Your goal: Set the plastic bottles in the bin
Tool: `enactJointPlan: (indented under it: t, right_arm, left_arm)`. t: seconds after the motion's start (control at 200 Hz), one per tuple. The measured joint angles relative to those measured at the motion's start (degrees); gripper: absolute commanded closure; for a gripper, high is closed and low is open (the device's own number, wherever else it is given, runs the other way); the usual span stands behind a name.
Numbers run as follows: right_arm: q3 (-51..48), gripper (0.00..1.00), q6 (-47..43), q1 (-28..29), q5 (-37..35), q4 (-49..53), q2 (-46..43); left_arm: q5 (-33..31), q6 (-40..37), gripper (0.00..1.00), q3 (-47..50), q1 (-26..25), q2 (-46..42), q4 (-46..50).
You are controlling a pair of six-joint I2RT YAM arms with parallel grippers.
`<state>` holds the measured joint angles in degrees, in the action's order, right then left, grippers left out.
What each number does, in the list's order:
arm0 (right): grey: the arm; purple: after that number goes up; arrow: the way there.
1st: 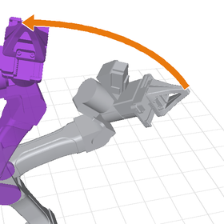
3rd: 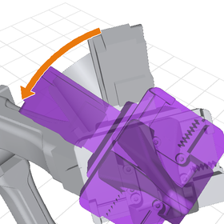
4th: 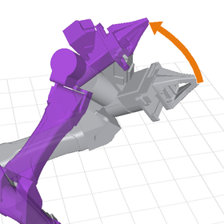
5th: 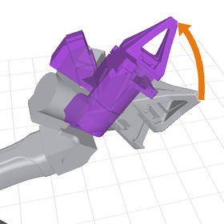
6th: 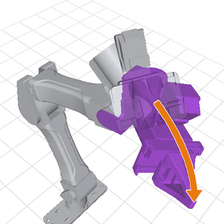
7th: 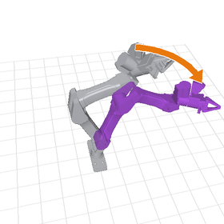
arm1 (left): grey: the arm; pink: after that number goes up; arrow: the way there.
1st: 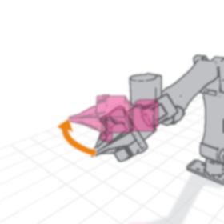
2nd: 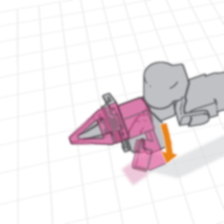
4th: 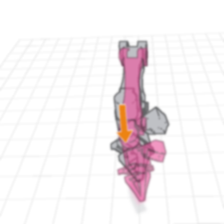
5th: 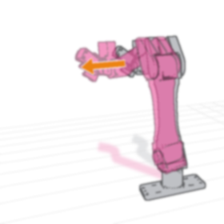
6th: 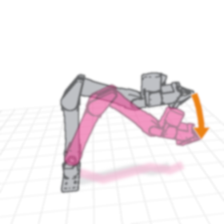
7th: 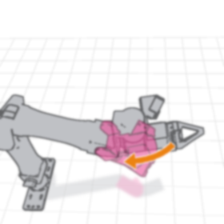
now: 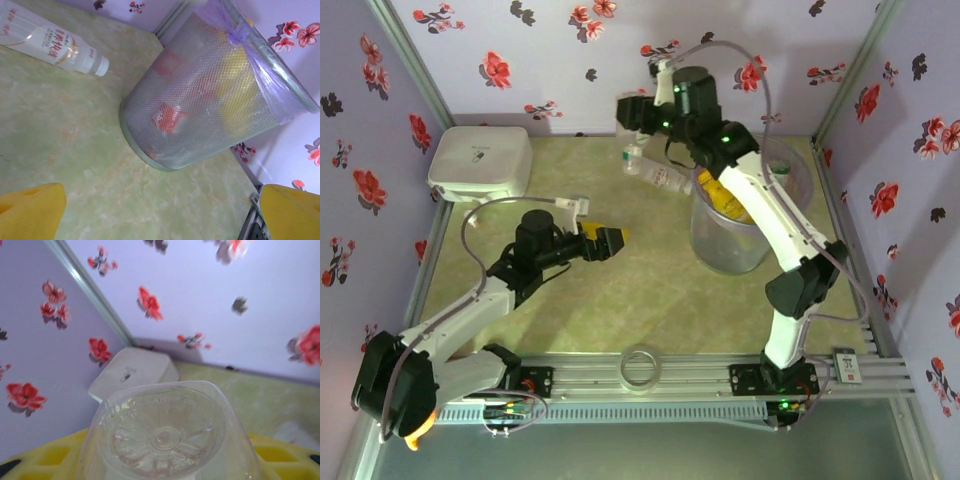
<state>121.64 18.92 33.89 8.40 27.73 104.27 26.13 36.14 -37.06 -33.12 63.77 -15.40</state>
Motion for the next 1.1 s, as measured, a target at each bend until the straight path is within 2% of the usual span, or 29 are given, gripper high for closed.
enactJointPlan:
  t: [0.145, 0.285, 0.51, 0.79, 1.1]
  right_arm:
    - [-1.3, 0.71, -2.7, -4.3, -2.3, 3.4, -5.9]
    - [-8.6, 0.72, -3.5, -12.1, -3.8, 4.7, -16.6]
    - [-19.5, 0.73, -3.5, -23.4, -4.1, 6.0, -30.3]
    - [-25.2, 0.74, -5.6, -31.1, -4.5, 11.7, -32.2]
    - [-30.9, 0.74, -7.0, -35.2, -5.7, 14.7, -32.3]
  left_arm:
    - [0.1, 0.4, 0.05, -6.0, -2.6, 6.6, 0.3]
    - [0.5, 1.3, 0.07, -14.4, -4.1, 13.5, 1.1]
    - [1.9, 4.7, 0.2, -26.9, -6.8, 22.1, 0.6]
    - [3.1, 7.6, 0.29, -35.6, -11.2, 31.3, -0.6]
    - [3.5, 10.3, 0.33, -38.4, -11.9, 36.3, -1.8]
